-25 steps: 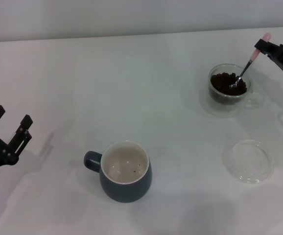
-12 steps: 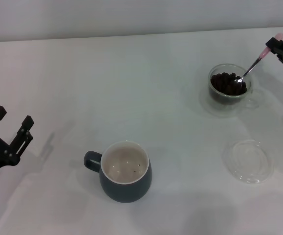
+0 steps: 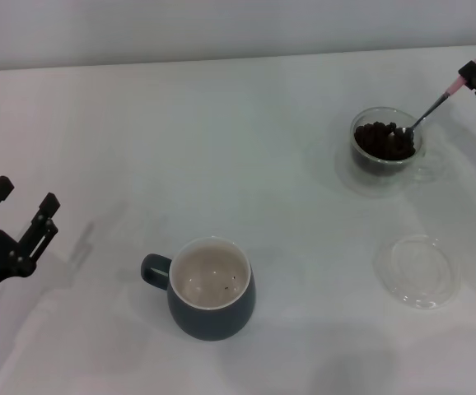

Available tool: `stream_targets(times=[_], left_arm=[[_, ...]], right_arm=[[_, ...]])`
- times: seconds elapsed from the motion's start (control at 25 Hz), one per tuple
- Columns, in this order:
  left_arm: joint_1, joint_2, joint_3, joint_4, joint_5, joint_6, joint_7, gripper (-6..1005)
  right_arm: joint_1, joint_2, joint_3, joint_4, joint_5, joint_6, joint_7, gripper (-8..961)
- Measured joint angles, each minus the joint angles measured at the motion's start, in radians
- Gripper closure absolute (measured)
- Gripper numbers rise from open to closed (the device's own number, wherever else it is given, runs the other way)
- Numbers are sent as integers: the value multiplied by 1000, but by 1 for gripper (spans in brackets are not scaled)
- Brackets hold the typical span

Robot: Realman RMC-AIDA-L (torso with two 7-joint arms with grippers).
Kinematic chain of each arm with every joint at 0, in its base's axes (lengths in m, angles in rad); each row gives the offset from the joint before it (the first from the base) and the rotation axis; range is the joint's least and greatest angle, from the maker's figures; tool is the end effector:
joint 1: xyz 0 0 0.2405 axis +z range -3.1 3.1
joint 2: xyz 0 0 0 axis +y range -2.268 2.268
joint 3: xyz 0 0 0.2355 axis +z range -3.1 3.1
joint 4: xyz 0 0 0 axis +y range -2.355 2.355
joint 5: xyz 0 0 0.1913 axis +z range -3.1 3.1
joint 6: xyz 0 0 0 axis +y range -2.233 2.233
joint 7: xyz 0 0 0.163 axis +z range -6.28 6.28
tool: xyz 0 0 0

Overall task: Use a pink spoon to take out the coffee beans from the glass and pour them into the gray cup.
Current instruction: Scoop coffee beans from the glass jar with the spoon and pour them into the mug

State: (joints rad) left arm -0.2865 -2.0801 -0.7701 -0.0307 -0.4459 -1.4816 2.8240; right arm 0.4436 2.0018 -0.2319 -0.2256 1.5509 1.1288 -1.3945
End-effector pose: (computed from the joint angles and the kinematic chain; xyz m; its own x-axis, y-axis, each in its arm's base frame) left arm -0.2930 0.2496 -0.0256 0.7050 -0.0329 0.7084 0.6016 -0.5012 -0.6220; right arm 0.3432 0.3359 0.0539 -0.2414 -0.3085 -0.9201 -0.9663 -0.0110 0.2572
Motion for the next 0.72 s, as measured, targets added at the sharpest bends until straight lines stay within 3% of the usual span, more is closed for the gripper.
stream_targets(times=[0.72], left_arm=[[0, 0, 8, -21, 4, 12, 1, 347]], right_arm=[[-1, 1, 0, 3, 20, 8, 20, 813]])
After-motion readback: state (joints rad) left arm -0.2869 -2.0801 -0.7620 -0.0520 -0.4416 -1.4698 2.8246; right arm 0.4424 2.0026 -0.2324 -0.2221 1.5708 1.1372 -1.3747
